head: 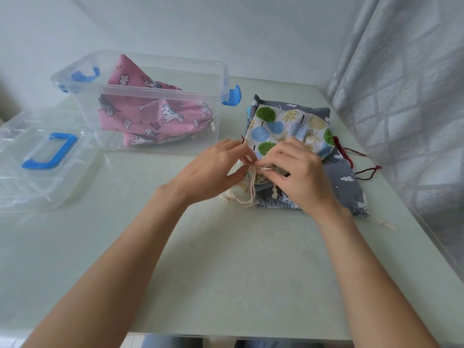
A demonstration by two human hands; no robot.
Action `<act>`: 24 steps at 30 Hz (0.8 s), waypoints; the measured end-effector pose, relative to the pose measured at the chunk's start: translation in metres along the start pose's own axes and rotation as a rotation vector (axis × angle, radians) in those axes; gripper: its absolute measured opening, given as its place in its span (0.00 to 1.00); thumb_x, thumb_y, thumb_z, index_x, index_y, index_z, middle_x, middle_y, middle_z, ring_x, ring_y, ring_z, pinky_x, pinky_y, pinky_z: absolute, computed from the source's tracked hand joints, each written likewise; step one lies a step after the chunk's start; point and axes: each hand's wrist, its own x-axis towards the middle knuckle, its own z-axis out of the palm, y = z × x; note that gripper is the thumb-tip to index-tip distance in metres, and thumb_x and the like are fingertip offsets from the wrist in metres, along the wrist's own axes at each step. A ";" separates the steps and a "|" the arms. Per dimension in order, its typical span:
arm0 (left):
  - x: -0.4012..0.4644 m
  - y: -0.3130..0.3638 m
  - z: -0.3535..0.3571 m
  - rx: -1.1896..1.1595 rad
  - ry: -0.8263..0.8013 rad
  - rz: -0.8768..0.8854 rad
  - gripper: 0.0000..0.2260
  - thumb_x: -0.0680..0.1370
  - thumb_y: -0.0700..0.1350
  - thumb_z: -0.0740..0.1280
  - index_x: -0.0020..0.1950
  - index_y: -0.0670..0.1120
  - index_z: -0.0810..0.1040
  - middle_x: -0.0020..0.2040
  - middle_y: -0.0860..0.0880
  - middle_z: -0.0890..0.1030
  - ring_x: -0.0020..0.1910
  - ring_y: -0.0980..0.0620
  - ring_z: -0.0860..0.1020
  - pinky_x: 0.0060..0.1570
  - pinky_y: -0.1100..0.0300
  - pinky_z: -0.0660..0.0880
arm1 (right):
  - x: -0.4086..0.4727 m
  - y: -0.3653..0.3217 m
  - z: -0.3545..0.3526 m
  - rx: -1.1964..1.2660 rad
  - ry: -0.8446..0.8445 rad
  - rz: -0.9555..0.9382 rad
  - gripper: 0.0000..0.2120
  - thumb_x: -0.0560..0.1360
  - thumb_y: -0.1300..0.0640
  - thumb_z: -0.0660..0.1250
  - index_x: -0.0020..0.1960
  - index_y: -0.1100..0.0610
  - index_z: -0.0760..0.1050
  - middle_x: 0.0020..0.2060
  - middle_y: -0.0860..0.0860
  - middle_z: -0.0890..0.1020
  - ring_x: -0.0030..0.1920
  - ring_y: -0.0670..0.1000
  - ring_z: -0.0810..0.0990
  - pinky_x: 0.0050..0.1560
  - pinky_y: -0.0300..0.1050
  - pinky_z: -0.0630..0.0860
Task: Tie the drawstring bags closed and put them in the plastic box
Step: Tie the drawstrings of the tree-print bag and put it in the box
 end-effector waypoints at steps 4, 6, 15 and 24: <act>-0.003 0.002 0.000 -0.070 0.028 -0.120 0.07 0.72 0.43 0.64 0.48 0.44 0.78 0.42 0.51 0.79 0.39 0.56 0.76 0.42 0.58 0.75 | -0.001 -0.001 0.003 0.064 0.000 0.023 0.04 0.69 0.60 0.74 0.43 0.60 0.82 0.36 0.52 0.79 0.38 0.50 0.74 0.40 0.39 0.70; -0.004 0.002 0.001 -0.187 0.046 -0.224 0.06 0.74 0.42 0.63 0.48 0.45 0.79 0.39 0.53 0.79 0.38 0.58 0.77 0.41 0.61 0.75 | -0.002 0.000 0.003 0.087 0.015 0.042 0.05 0.69 0.59 0.74 0.44 0.60 0.83 0.36 0.52 0.80 0.38 0.51 0.75 0.39 0.42 0.72; -0.003 0.008 0.000 -0.506 0.191 -0.444 0.07 0.76 0.38 0.66 0.47 0.48 0.82 0.37 0.53 0.83 0.34 0.62 0.79 0.34 0.68 0.73 | -0.003 0.001 -0.007 0.244 0.122 0.157 0.05 0.69 0.62 0.74 0.44 0.62 0.83 0.38 0.52 0.84 0.39 0.51 0.80 0.38 0.45 0.77; -0.006 0.000 -0.017 -0.517 0.164 -0.459 0.11 0.74 0.36 0.68 0.43 0.52 0.82 0.30 0.59 0.81 0.31 0.62 0.75 0.36 0.71 0.72 | -0.005 0.005 -0.027 0.497 -0.032 0.444 0.11 0.71 0.63 0.72 0.52 0.54 0.77 0.37 0.51 0.79 0.37 0.50 0.75 0.42 0.39 0.75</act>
